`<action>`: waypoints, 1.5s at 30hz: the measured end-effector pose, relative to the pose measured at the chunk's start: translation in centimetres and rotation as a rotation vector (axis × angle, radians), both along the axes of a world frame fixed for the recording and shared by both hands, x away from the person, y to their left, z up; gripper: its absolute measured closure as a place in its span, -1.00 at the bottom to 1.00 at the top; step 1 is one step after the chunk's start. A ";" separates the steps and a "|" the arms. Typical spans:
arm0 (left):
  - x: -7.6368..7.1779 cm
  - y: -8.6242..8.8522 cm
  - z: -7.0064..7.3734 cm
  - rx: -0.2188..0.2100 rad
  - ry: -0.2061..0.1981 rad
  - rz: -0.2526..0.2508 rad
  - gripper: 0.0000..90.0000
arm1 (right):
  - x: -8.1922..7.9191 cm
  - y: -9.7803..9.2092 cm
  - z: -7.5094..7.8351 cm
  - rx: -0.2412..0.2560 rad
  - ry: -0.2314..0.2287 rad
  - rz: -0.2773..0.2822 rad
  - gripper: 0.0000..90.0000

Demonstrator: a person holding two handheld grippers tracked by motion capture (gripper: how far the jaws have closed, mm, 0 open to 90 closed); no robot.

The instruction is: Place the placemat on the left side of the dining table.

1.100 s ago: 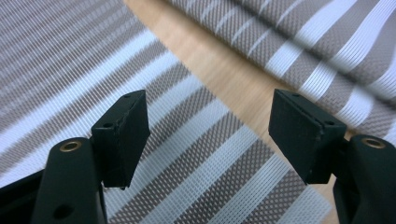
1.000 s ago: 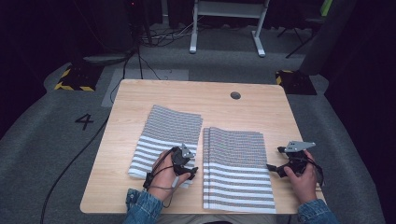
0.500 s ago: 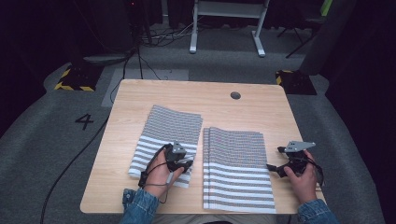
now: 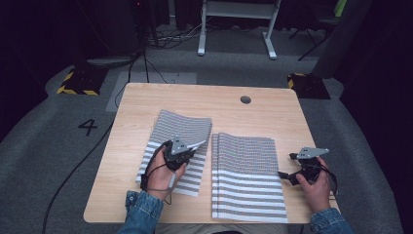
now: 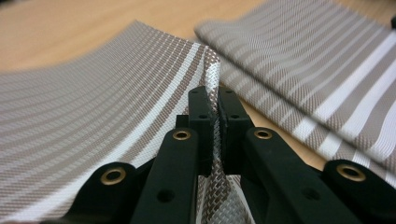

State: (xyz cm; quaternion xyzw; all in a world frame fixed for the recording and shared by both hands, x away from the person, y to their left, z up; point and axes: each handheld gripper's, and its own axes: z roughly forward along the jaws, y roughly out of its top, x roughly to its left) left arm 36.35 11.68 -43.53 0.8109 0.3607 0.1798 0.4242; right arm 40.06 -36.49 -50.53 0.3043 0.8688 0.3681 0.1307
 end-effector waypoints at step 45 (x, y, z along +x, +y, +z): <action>-2.1 15.9 5.6 0.040 -0.205 0.561 0.85 | 0.0 0.0 0.0 0.000 0.000 0.000 -0.97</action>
